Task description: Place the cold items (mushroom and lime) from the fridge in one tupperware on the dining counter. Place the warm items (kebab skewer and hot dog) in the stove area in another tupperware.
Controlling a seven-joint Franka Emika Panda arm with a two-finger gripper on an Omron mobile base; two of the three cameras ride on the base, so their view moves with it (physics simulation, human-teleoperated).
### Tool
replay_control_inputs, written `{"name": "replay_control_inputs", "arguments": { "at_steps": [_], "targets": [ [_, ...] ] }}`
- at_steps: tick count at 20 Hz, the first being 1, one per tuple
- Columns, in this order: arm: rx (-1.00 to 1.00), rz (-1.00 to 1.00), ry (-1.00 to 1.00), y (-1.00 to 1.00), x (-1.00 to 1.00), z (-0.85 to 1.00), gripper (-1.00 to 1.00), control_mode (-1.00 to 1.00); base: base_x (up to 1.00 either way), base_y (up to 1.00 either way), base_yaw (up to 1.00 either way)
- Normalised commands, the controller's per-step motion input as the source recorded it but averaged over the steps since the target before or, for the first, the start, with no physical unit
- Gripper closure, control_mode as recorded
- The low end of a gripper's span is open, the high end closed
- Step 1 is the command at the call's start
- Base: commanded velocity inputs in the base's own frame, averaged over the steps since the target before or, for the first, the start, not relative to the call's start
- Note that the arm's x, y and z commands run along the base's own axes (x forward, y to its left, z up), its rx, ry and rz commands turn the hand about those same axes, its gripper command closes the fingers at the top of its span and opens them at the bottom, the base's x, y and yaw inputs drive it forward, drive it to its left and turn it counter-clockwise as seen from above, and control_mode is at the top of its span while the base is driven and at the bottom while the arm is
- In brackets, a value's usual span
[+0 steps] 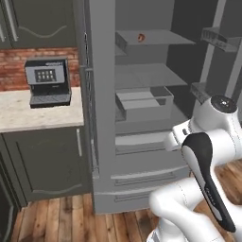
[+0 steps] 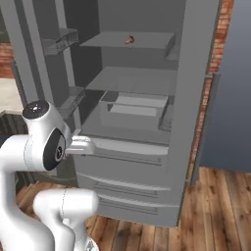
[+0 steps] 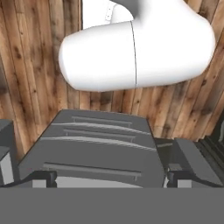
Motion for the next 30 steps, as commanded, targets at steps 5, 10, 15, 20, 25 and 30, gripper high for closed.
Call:
{"name": "replay_control_inputs", "arguments": {
  "at_steps": [5,10,15,20,25,30],
  "targets": [
    [0.0,0.0,0.0,0.0,0.0,0.0,-1.0,1.0,0.21,-0.6,-0.09],
    [0.0,0.0,0.0,0.0,0.0,0.0,-1.0,1.0,0.34,-0.16,-0.23],
    [0.0,0.0,0.0,0.0,0.0,0.0,-1.0,1.0,0.48,0.0,-0.29],
    [0.0,0.0,0.0,0.0,0.0,0.0,-1.0,1.0,0.53,0.17,-0.26],
    [0.0,0.0,0.0,0.0,0.0,0.0,-1.0,1.0,0.56,0.45,-0.16],
    [0.0,0.0,0.0,0.0,0.0,0.0,-1.0,1.0,0.45,0.51,-0.19]
  ]
}}
